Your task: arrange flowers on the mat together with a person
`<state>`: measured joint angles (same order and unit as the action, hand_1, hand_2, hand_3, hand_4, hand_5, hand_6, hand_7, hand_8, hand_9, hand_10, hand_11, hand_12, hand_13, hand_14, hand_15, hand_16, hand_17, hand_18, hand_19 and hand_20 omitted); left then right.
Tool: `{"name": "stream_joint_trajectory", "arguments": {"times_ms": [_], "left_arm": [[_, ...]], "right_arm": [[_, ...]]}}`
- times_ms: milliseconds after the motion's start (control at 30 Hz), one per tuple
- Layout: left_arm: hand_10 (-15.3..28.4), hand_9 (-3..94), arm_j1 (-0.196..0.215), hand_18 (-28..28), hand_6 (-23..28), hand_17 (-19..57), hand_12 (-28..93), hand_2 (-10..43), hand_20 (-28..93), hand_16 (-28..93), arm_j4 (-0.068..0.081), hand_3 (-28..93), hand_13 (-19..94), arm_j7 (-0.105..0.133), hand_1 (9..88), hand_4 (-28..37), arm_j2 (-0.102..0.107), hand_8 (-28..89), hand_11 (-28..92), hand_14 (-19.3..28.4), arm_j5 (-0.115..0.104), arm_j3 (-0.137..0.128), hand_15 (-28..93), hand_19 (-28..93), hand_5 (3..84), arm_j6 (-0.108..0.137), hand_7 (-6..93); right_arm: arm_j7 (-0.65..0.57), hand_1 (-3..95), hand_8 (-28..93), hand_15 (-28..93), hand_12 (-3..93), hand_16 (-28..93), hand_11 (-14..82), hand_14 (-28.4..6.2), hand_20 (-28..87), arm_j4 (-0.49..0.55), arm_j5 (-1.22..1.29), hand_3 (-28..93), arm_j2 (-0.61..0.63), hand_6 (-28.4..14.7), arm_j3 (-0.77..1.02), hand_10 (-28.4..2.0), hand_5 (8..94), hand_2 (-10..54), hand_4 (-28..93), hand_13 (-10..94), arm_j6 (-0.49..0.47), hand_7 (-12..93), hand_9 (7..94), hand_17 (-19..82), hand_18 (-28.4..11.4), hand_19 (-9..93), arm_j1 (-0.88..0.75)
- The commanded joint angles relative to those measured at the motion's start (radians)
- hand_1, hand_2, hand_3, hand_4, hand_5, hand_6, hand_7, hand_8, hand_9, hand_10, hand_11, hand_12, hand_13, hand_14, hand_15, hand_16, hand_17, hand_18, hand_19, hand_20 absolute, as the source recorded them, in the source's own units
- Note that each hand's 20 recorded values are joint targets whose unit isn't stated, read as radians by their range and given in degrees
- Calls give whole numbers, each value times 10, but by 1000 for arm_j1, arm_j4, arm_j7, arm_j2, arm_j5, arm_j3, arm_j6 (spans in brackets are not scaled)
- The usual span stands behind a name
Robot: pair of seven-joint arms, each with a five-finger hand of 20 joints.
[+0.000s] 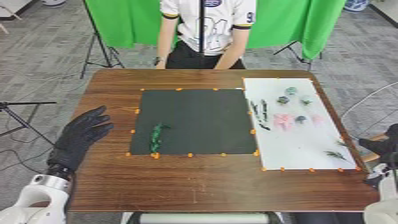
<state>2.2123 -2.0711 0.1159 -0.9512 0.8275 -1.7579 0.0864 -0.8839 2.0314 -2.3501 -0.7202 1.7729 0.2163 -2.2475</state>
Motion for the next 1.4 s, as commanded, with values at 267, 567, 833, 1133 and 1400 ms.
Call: {"name": "stream_joint_trajectory", "arguments": {"times_ms": [267, 567, 833, 1133, 1400], "left_arm": [[115, 293, 24, 202, 27, -61, 175, -35, 97, -21, 0, 691, 272, -1, 270, -243, 3, -120, 278, 139, -4, 1, 399, 502, 326, 11, 242], [114, 293, 21, 203, 28, -61, 175, -35, 97, -22, 3, 691, 272, -2, 270, -243, 1, -119, 278, 140, -5, 3, 400, 503, 326, 10, 240], [114, 293, 16, 202, 28, -61, 175, -35, 96, -22, 6, 692, 272, -9, 270, -243, -3, -119, 278, 140, -4, 3, 401, 503, 326, 9, 239], [114, 293, 26, 202, 28, -62, 175, -33, 96, -22, 5, 690, 272, 0, 269, -244, 2, -118, 277, 141, -11, 6, 401, 503, 326, 18, 239], [115, 293, 33, 203, 28, -62, 175, -32, 96, -22, 2, 691, 272, 2, 267, -244, 2, -118, 277, 141, -12, 1, 400, 503, 326, 21, 237]], "right_arm": [[65, 269, -190, 670, 369, 196, 536, -126, 281, -43, 118, 732, 12, -50, 45, -165, 374, -95, -283, 311, -148, 476, 340, 109, -194, 531, -18], [85, 299, -182, 663, 354, 199, 537, -116, 279, -54, 188, 720, 2, -40, 45, -154, 400, -95, -283, 364, -212, 464, 391, 111, -193, 523, -3], [119, 343, -186, 668, 348, 207, 553, -103, 279, -93, 195, 716, 11, -17, 1, -130, 451, -95, -283, 441, -151, 484, 461, 129, -189, 524, 26], [200, 570, 30, 736, 410, 258, 546, -64, 322, -134, 121, 584, 28, 28, -47, -74, 719, -95, -283, 698, 19, 491, 757, 250, -134, 583, 27], [256, 452, 71, 795, 344, 268, 652, -55, 367, -56, 126, 783, 34, 16, -50, -56, 782, -95, -283, 805, 89, 519, 854, 319, -132, 678, 57]]}}
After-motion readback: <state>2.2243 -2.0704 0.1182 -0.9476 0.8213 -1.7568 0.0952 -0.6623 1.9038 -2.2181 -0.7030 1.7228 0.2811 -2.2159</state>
